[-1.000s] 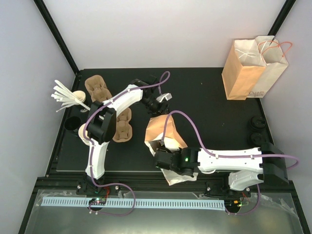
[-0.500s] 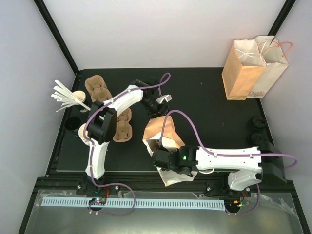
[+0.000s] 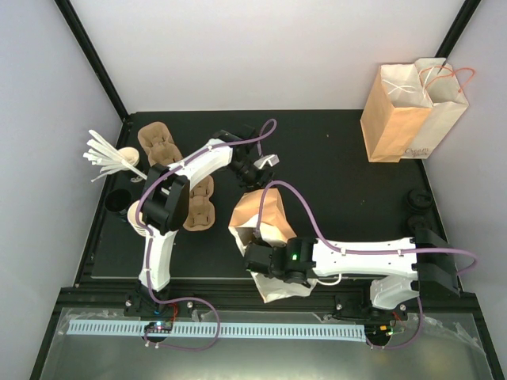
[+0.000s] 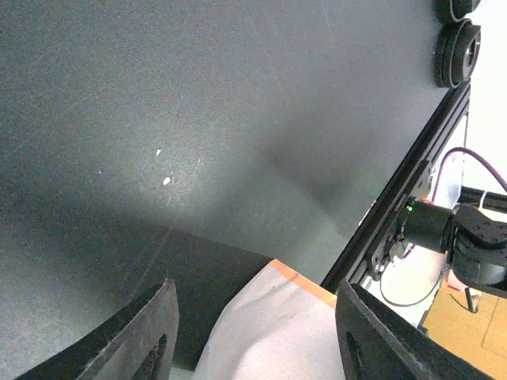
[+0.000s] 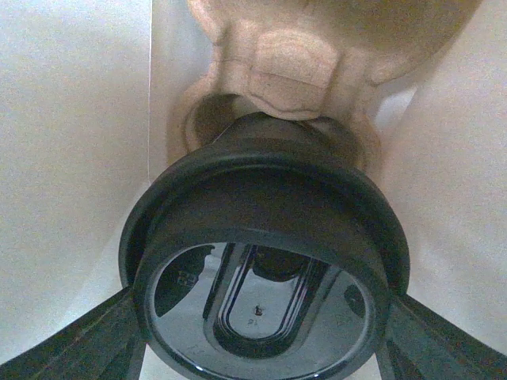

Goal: Pack the takeout coffee

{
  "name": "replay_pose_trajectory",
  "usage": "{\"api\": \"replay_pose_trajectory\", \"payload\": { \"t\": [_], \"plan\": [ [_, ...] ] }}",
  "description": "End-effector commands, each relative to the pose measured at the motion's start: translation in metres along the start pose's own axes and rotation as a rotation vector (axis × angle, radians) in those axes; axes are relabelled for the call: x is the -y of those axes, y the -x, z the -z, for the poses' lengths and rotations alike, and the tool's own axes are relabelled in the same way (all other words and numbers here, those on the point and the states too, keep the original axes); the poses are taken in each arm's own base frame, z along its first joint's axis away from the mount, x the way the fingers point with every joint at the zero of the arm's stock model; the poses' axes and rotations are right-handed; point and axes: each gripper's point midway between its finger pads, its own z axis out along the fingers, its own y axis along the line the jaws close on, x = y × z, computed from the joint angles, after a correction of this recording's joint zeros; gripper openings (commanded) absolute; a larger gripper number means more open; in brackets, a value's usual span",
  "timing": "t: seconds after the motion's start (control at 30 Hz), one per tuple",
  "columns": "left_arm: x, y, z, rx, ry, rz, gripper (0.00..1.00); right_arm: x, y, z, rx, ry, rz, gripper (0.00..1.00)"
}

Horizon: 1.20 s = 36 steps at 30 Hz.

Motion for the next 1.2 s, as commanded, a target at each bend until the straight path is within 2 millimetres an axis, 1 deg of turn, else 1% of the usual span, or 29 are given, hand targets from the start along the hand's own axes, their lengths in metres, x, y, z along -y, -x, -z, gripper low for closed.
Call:
{"api": "replay_pose_trajectory", "payload": {
  "t": [0.0,0.23,0.33,0.47,0.73,1.0,1.1,1.17],
  "plan": [
    [0.028,-0.035,-0.006,-0.106,-0.052,0.019,0.57,-0.004,-0.038,-0.036,-0.157,-0.014,-0.018,0.69],
    [0.026,-0.040,-0.008,-0.116,-0.054,0.027,0.57,0.004,-0.042,-0.055,-0.130,-0.108,0.014,0.67],
    [0.026,-0.043,-0.008,-0.117,-0.055,0.030,0.57,0.001,-0.047,-0.064,-0.149,-0.120,0.038,0.66],
    [0.027,-0.047,-0.007,-0.112,-0.056,0.032,0.57,0.001,-0.053,-0.069,-0.184,-0.141,0.056,0.66],
    [0.026,-0.050,-0.009,-0.110,-0.056,0.042,0.57,0.000,-0.075,-0.079,-0.275,-0.104,0.055,0.66],
    [0.026,-0.053,-0.012,-0.117,-0.056,0.042,0.57,-0.003,-0.099,-0.100,-0.364,-0.095,0.084,0.66],
    [0.023,-0.054,-0.014,-0.119,-0.054,0.051,0.57,-0.008,-0.107,-0.105,-0.396,-0.079,0.092,0.66],
    [0.023,-0.054,-0.014,-0.117,-0.054,0.052,0.57,-0.007,-0.110,-0.108,-0.406,-0.091,0.098,0.66]
  ]
}}
